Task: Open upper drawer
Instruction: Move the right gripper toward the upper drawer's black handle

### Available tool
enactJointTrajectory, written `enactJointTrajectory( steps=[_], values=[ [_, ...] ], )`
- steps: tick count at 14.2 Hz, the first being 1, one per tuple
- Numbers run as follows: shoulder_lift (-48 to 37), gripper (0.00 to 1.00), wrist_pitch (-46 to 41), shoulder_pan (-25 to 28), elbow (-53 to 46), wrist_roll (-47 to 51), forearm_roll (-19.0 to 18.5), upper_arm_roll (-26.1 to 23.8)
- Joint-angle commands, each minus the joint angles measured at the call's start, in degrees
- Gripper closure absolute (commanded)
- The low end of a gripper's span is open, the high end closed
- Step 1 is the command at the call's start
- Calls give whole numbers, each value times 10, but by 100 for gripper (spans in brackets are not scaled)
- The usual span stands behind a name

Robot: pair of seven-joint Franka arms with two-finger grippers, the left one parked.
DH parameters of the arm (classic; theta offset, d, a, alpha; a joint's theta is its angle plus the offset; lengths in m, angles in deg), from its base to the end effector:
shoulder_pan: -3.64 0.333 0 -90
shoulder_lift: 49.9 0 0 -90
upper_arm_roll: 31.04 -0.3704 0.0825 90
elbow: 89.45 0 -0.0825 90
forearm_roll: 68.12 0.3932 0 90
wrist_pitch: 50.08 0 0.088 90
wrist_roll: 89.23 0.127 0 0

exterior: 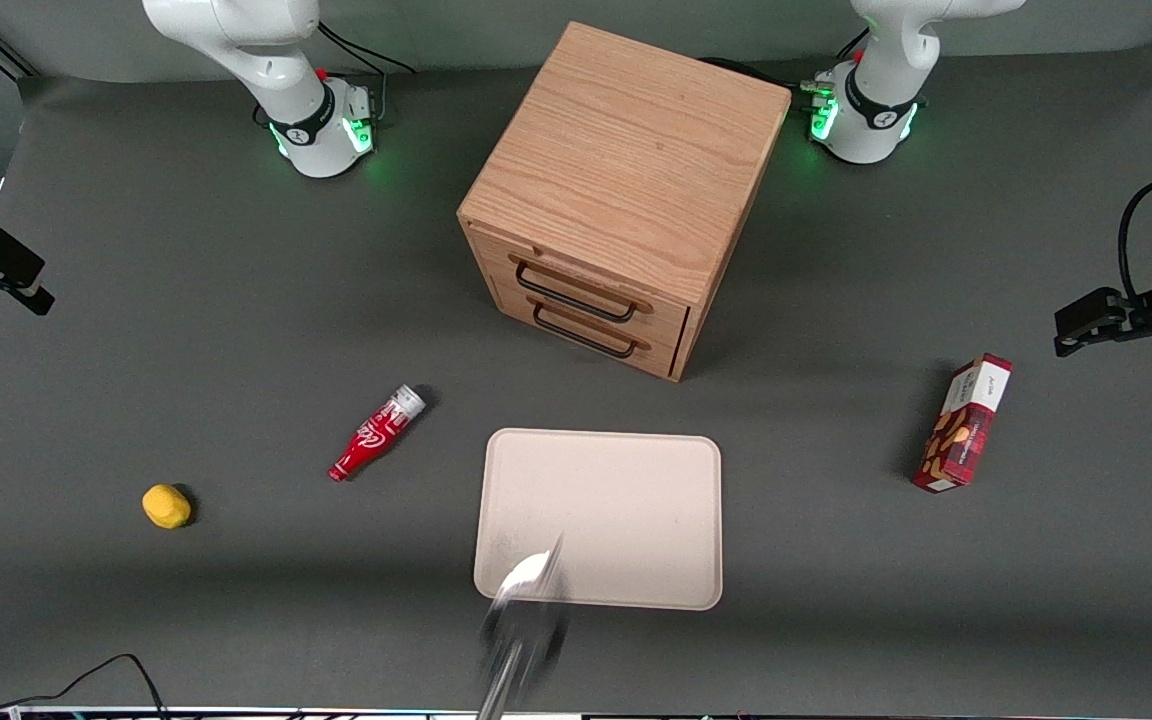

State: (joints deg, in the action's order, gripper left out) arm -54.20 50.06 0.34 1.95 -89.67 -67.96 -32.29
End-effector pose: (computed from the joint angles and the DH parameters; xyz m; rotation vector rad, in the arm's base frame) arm 0.5571 -0.0191 0.7070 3.1172 -0.0439 0.3562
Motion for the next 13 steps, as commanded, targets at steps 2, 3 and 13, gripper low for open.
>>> enactJointTrajectory(
  steps=[2, 3, 13],
  values=[
    [9, 0, -14, 10, -19, 5, 9, -8],
    [11, 0, -18, 11, -21, 2, 5, -21],
    [149, 0, -71, 27, -147, -198, -10, -255]
  ],
)
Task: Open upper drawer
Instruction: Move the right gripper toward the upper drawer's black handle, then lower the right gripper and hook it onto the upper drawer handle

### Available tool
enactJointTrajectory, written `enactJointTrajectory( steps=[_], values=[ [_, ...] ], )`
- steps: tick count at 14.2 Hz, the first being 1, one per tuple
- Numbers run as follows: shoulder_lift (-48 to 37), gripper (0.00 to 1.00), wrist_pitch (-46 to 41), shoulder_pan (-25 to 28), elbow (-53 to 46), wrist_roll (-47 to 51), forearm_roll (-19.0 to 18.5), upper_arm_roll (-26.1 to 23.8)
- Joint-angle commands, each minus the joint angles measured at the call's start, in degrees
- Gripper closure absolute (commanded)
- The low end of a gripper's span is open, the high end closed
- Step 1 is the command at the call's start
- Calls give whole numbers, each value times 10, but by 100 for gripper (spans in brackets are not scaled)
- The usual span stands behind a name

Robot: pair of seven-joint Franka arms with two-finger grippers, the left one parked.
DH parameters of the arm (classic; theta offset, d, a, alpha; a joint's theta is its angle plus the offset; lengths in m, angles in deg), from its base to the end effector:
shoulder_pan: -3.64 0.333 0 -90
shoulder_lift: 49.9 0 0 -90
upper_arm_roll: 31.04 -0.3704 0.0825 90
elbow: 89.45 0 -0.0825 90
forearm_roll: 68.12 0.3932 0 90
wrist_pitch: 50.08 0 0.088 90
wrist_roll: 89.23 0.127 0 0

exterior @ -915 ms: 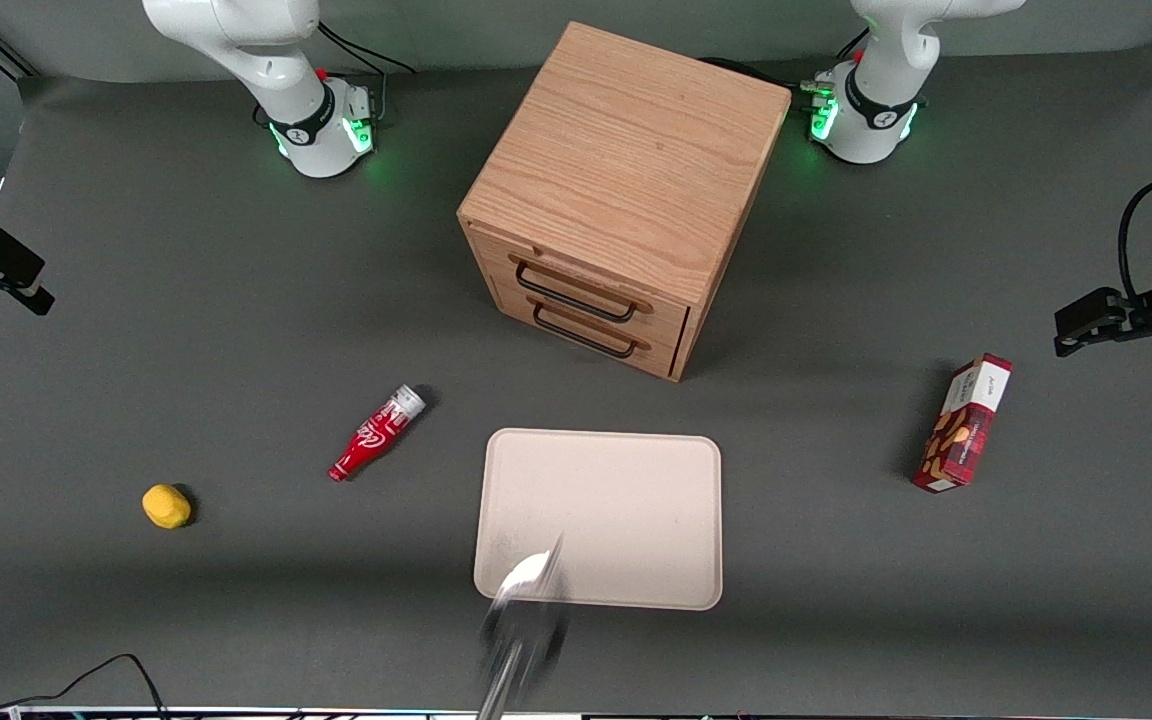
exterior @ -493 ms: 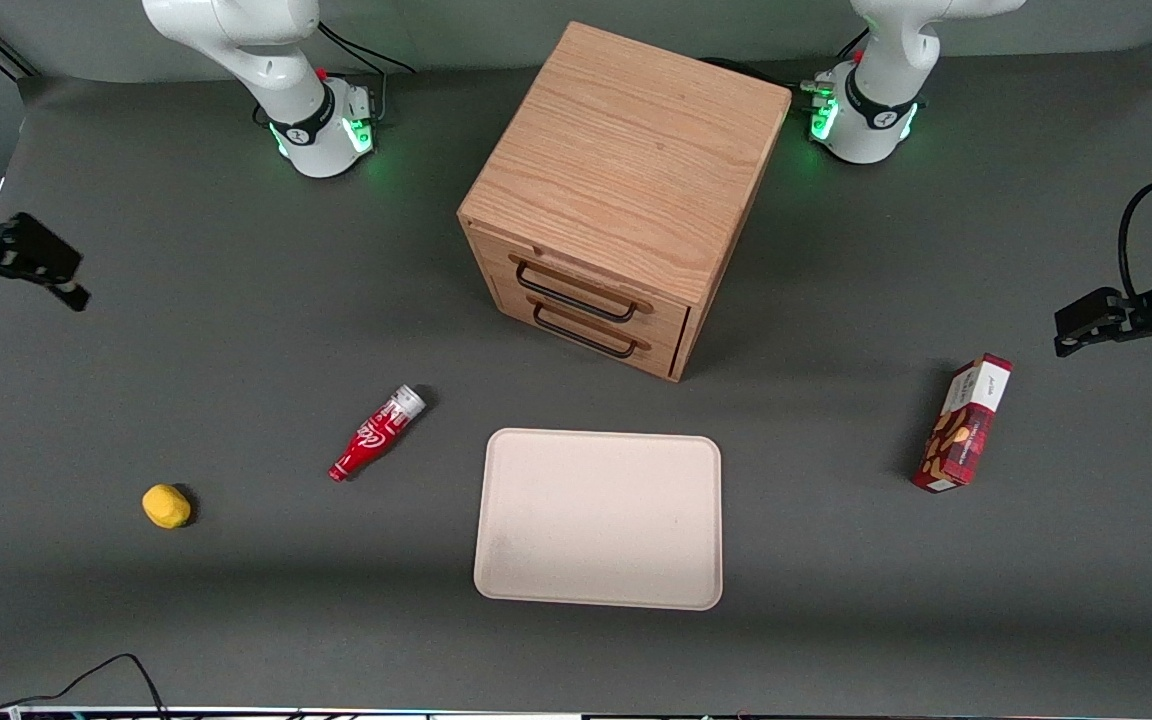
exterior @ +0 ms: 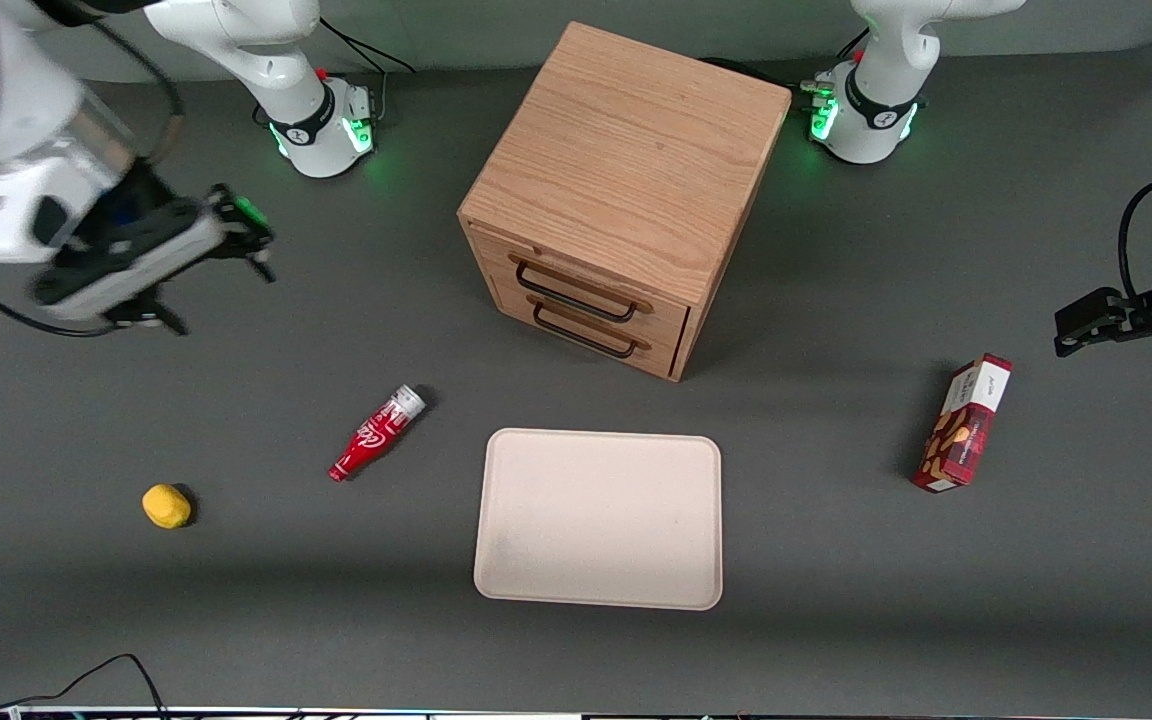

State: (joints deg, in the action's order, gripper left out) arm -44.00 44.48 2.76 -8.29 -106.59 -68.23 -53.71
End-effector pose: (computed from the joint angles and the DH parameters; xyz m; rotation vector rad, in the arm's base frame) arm 0.5718 0.2120 0.6856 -2.9152 -1.0290 -0.2125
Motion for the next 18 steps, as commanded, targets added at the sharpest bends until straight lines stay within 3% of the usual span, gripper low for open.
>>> enactJointTrajectory(
  steps=[1, 9, 11, 18],
  values=[
    [60, 0, -15, 3, -49, -26, -8, -67],
    [211, 0, 31, 20, -69, -16, 9, -170],
    [232, 0, 54, 21, -65, -4, 32, -171],
    [294, 0, 124, 47, -52, 11, 33, -175]
  ],
)
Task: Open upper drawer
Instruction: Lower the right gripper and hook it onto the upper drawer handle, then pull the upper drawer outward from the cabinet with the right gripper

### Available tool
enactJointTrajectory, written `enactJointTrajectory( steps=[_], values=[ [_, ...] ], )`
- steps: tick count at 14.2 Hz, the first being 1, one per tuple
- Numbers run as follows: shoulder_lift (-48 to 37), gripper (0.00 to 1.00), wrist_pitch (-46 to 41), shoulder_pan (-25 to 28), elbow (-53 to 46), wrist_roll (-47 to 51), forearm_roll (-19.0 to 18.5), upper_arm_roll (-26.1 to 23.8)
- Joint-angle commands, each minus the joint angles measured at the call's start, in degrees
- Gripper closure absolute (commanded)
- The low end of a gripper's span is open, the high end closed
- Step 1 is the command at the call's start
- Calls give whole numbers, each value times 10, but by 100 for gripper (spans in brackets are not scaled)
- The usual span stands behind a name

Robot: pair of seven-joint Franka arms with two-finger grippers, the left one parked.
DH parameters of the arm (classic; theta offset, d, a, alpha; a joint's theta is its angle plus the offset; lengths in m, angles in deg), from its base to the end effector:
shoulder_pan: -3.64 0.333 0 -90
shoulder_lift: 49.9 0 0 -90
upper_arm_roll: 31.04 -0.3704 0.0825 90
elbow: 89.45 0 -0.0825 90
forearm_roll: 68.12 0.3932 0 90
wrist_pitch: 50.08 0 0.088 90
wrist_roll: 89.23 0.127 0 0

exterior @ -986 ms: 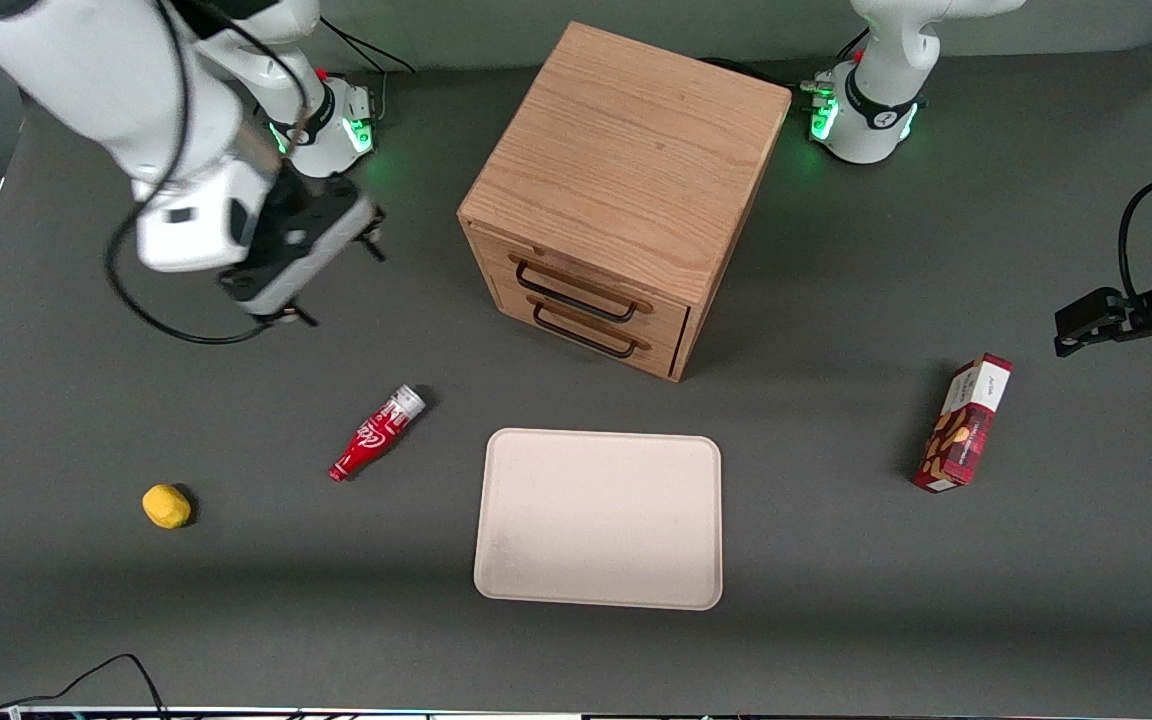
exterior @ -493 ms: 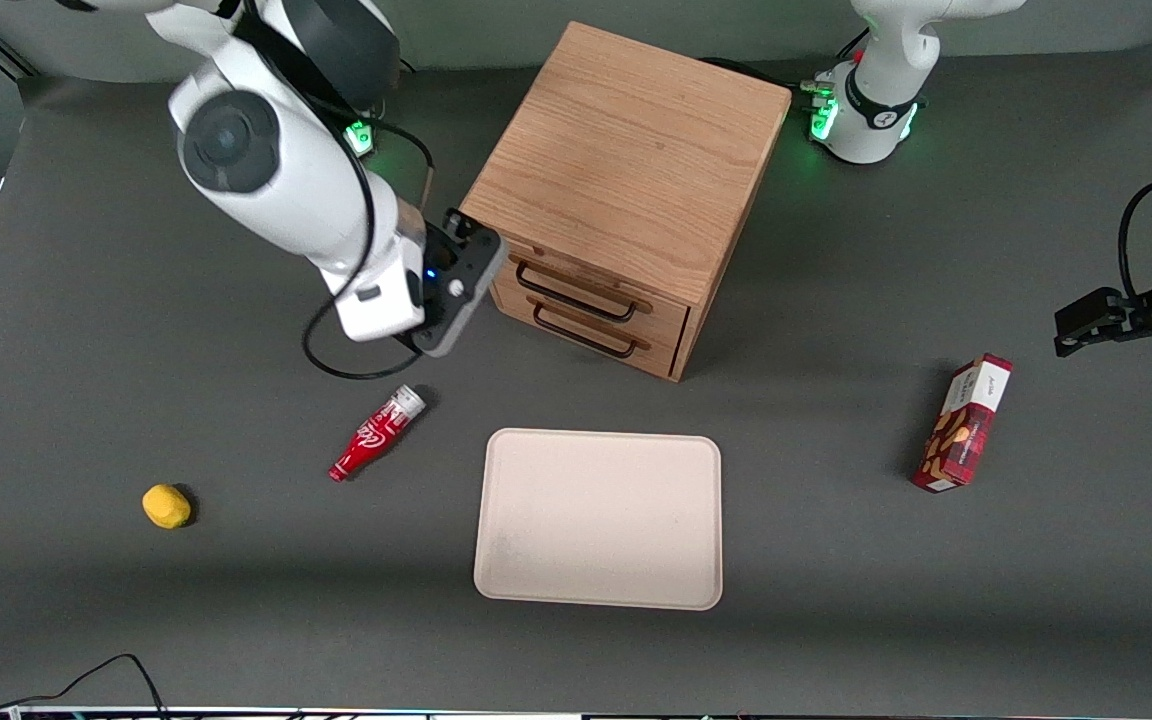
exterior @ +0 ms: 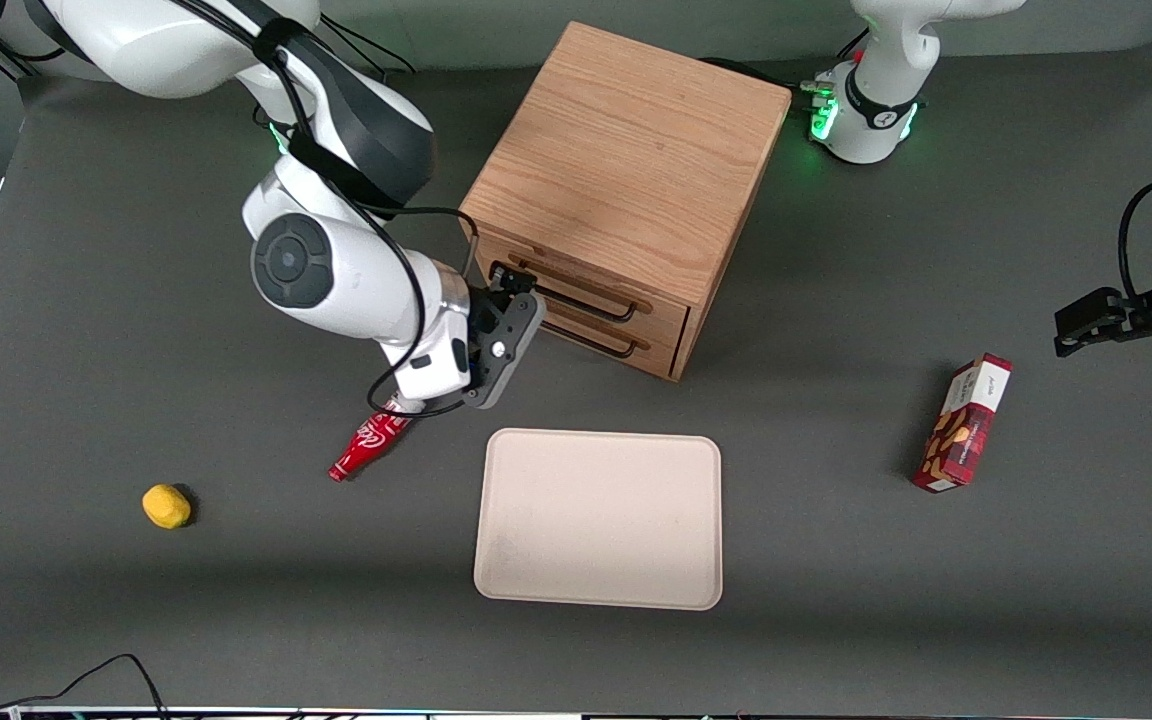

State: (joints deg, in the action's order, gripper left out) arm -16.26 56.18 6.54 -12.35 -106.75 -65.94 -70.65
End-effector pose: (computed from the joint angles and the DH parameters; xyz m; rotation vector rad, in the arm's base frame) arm 0.6148 0.4081 0.4760 -2.4443 -1.2465 0.0505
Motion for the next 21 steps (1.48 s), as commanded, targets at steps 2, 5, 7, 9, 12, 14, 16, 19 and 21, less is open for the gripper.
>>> enactJointTrajectory(
  steps=[2, 5, 7, 9, 12, 14, 16, 19, 21],
  values=[
    [18, 0, 12, 9, 6, 12, 10, -13],
    [17, 0, 24, 9, 26, 11, 8, -22],
    [17, 0, 44, 11, 47, 11, 7, -24],
    [16, 0, 88, 10, 82, 10, 3, -29],
    [26, 0, 115, 9, 94, 4, -15, -29],
    [45, 0, 116, 7, 79, 0, -57, -28],
    [62, 0, 116, 6, 53, -29, -108, -21],
    [88, 0, 116, 4, 3, -42, -176, -19],
    [103, 0, 116, -1, -28, -58, -198, -17]
  ],
)
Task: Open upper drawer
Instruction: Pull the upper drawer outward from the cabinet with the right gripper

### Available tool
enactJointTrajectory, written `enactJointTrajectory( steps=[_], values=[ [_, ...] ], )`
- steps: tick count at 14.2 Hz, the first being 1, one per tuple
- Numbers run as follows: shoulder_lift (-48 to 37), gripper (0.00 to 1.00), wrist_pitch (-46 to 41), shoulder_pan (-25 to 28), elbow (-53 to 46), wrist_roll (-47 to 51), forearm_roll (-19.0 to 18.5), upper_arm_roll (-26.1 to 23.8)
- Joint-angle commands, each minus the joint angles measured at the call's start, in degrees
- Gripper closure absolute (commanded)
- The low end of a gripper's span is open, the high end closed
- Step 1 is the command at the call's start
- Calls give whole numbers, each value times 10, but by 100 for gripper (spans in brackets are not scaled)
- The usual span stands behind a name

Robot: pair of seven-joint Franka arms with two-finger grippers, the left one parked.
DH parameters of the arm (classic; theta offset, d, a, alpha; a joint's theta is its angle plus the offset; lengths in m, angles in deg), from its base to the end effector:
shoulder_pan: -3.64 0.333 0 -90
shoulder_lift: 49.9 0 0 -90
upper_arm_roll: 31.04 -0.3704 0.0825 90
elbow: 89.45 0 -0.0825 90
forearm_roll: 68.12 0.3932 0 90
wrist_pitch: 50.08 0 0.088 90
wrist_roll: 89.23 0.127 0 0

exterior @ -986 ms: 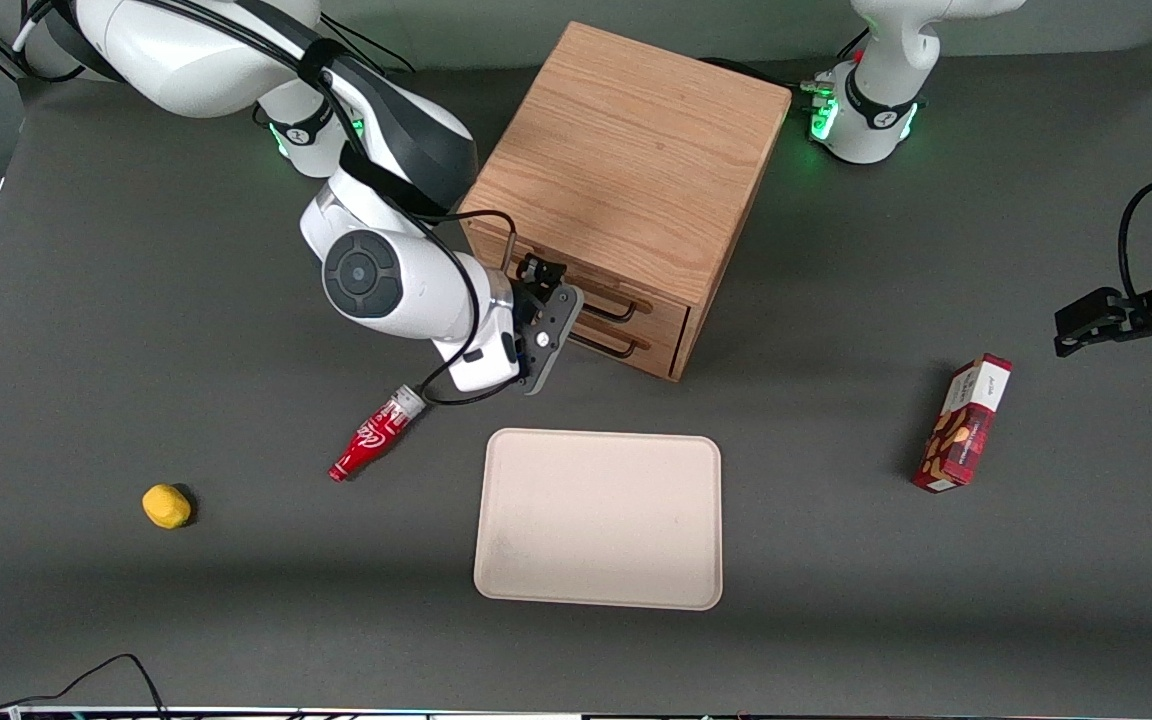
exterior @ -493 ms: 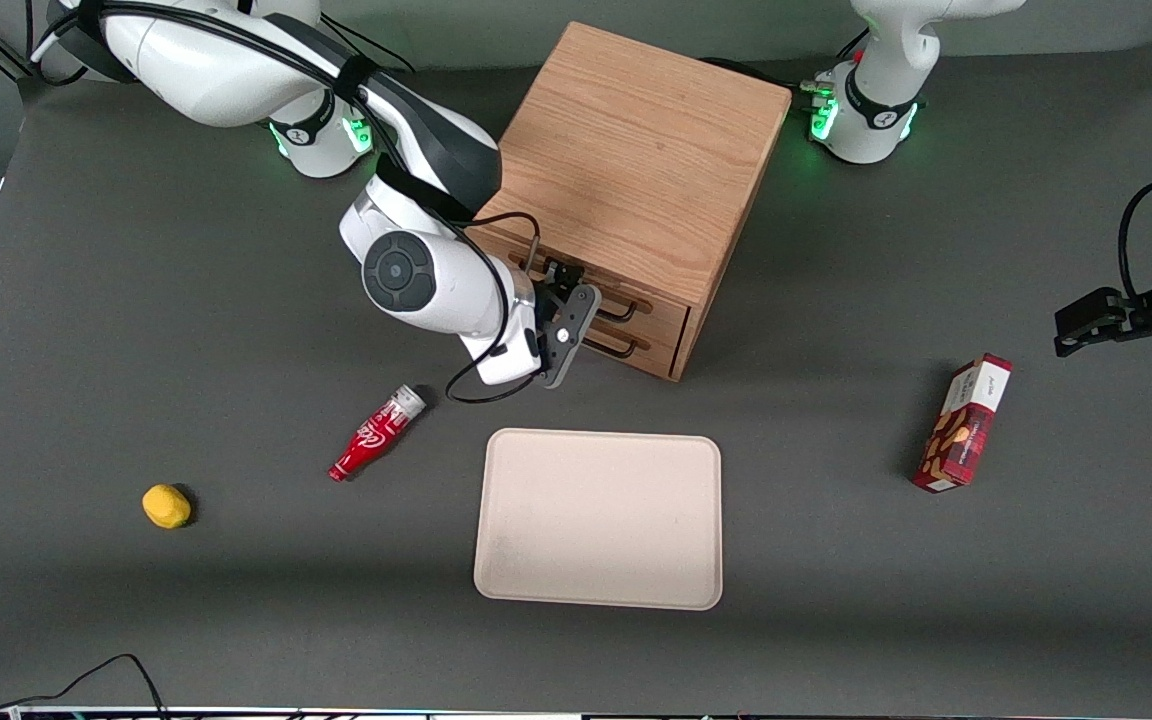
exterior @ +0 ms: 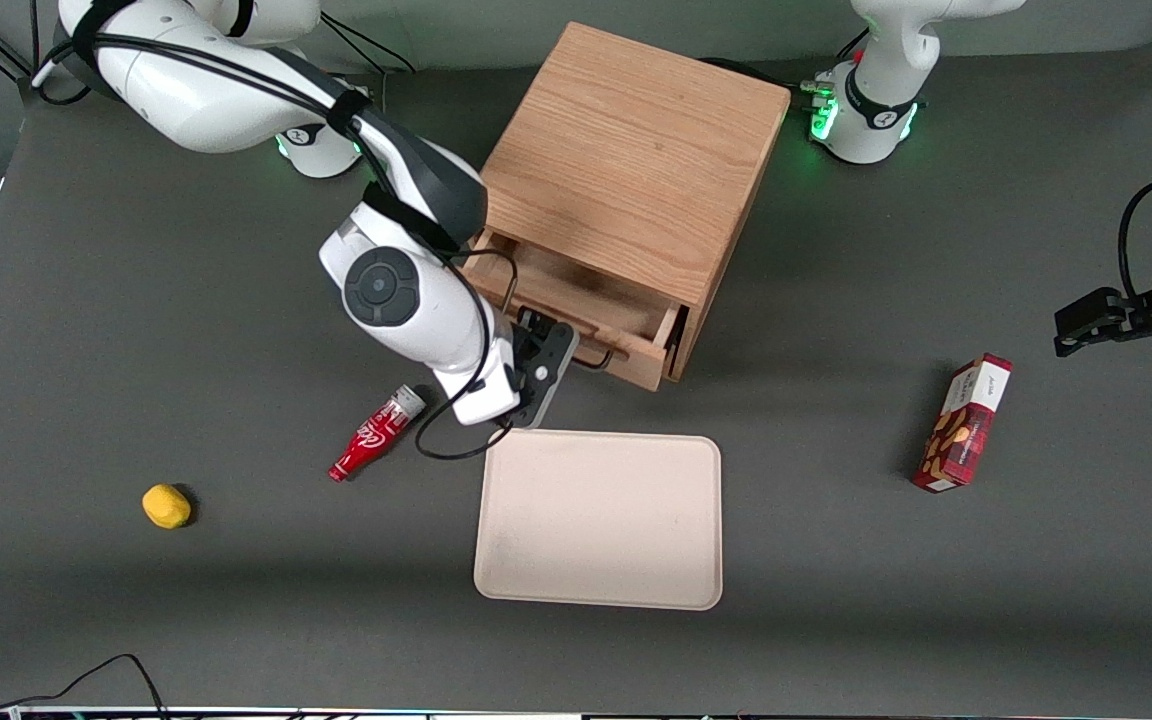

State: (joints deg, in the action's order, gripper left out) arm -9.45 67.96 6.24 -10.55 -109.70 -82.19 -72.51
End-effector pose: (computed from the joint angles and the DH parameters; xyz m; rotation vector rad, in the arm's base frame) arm 0.6483 0.4146 0.4037 -2.4956 -1.4797 -0.1486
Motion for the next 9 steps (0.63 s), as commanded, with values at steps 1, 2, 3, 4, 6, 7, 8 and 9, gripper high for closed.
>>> enactJointTrajectory(
  steps=[1, 2, 3, 4, 6, 7, 8, 9],
  values=[
    [41, 0, -2, 3, -66, -48, -35, 15],
    [47, 0, -2, 4, -82, -68, -34, 30],
    [52, 0, -2, 3, -95, -82, -34, 33],
    [53, 0, -2, 2, -104, -84, -34, 35],
    [53, 0, -1, 2, -121, -100, -34, 53],
    [54, 0, 1, 1, -125, -112, -35, 56],
    [56, 0, 2, 1, -134, -118, -35, 66],
    [57, 0, 7, 1, -141, -120, -34, 74]
  ],
)
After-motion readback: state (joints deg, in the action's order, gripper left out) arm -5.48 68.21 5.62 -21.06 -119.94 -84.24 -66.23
